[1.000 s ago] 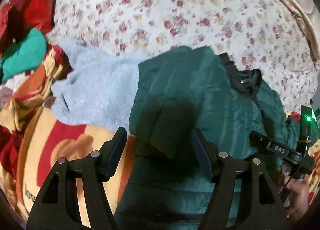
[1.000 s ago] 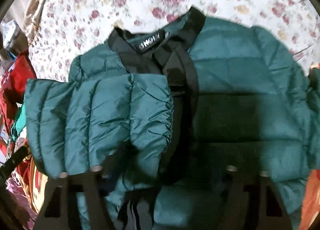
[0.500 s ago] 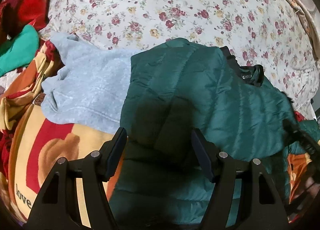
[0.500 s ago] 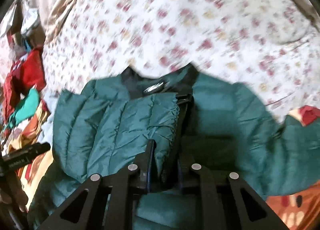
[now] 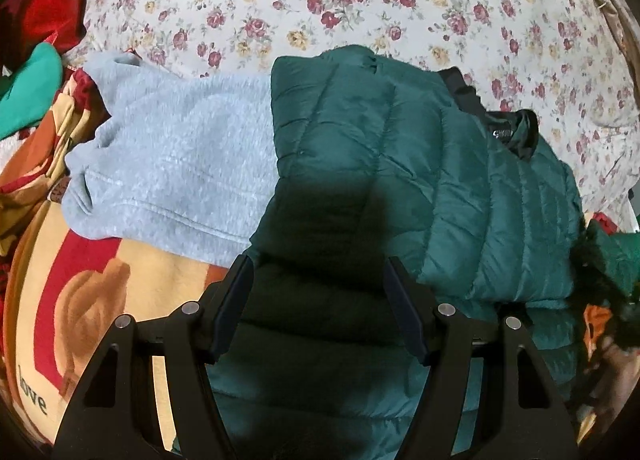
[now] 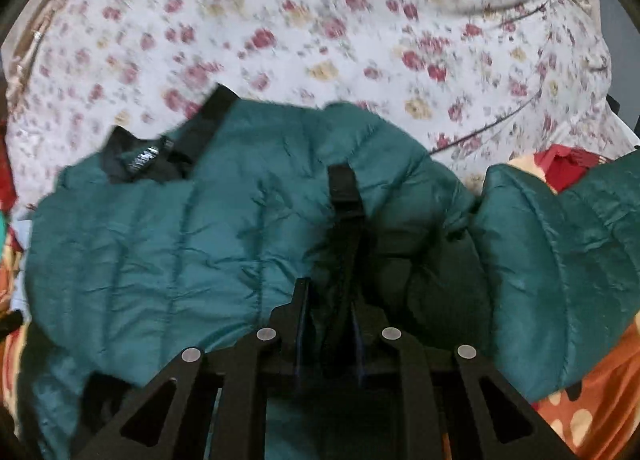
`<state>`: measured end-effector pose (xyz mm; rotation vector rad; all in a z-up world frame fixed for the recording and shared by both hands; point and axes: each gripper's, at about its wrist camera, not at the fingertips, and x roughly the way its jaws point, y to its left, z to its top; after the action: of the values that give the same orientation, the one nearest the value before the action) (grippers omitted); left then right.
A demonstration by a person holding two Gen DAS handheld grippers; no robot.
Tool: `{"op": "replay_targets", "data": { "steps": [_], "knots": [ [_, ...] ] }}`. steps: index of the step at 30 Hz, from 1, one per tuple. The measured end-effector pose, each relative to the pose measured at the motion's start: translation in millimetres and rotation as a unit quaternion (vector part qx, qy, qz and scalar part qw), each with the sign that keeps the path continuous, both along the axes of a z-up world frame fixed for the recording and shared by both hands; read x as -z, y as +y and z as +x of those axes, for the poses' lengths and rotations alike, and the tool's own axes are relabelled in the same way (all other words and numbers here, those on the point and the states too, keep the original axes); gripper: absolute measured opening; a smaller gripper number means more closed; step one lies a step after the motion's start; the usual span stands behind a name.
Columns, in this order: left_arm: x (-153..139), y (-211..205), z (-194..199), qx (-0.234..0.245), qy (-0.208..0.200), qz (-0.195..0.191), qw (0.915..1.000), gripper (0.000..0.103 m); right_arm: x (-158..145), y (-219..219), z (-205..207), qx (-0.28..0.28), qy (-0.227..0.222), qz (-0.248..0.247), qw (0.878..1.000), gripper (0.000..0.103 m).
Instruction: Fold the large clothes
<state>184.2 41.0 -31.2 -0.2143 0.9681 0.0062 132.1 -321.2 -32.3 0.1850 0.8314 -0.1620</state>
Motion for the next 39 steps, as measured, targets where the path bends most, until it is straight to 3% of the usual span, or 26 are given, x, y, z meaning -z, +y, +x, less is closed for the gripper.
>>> {"op": "replay_targets", "data": {
  "steps": [2,3,4,6,8,11,15,17,19,26,33,39],
  "knots": [
    [-5.3,-1.9,-0.5,0.0,-0.009,-0.002,1.0,0.067,0.7,-3.9,1.9,0.0,0.0,0.013,1.0,0.02],
    [-8.4,-3.1,-0.6,0.0,-0.015,-0.001,0.9999,0.067,-2.2,-5.5,0.0,0.003,0.001,0.016,1.0,0.035],
    [-10.9,-4.1,-0.3,0.0,-0.02,-0.001,0.9998,0.067,-6.6,-7.3,-4.6,0.01,-0.003,0.016,1.0,0.043],
    [-14.8,-7.4,3.2,0.002,-0.026,0.0,0.9997,0.067,-16.4,-8.0,-15.9,0.015,-0.018,0.018,1.0,0.051],
    [-16.5,-11.7,7.6,0.005,-0.03,0.002,0.9995,0.067,-28.5,-1.8,-26.5,0.01,-0.035,0.012,0.999,0.052],
    [-16.1,-19.8,14.2,0.008,-0.038,0.009,0.9992,0.067,-41.4,20.2,-33.2,-0.042,-0.054,0.022,0.997,0.052],
    [-6.8,-32.7,24.0,0.015,-0.028,0.024,0.9992,0.067,-21.7,52.6,-14.5,-0.11,-0.009,0.011,0.994,0.052],
    [1.0,-37.4,29.3,0.016,-0.019,0.028,0.9993,0.067,-1.4,56.2,1.5,-0.101,0.022,-0.004,0.995,0.052],
    [8.0,-39.9,34.3,0.013,-0.016,0.031,0.9993,0.067,8.8,54.3,13.6,-0.09,0.022,-0.006,0.996,0.052],
    [16.4,-44.9,51.1,-0.004,-0.02,0.032,0.9993,0.079,7.5,58.9,49.4,-0.08,0.005,-0.03,0.996,0.052],
    [23.2,-49.6,54.3,0.001,-0.021,0.049,0.9986,0.082,-9.8,44.3,30.2,-0.076,0.002,0.015,0.997,0.052],
    [25.9,-52.4,54.3,0.001,-0.024,0.057,0.9981,0.083,-14.8,40.3,18.5,-0.071,-0.02,0.022,0.997,0.052]
  ]
}}
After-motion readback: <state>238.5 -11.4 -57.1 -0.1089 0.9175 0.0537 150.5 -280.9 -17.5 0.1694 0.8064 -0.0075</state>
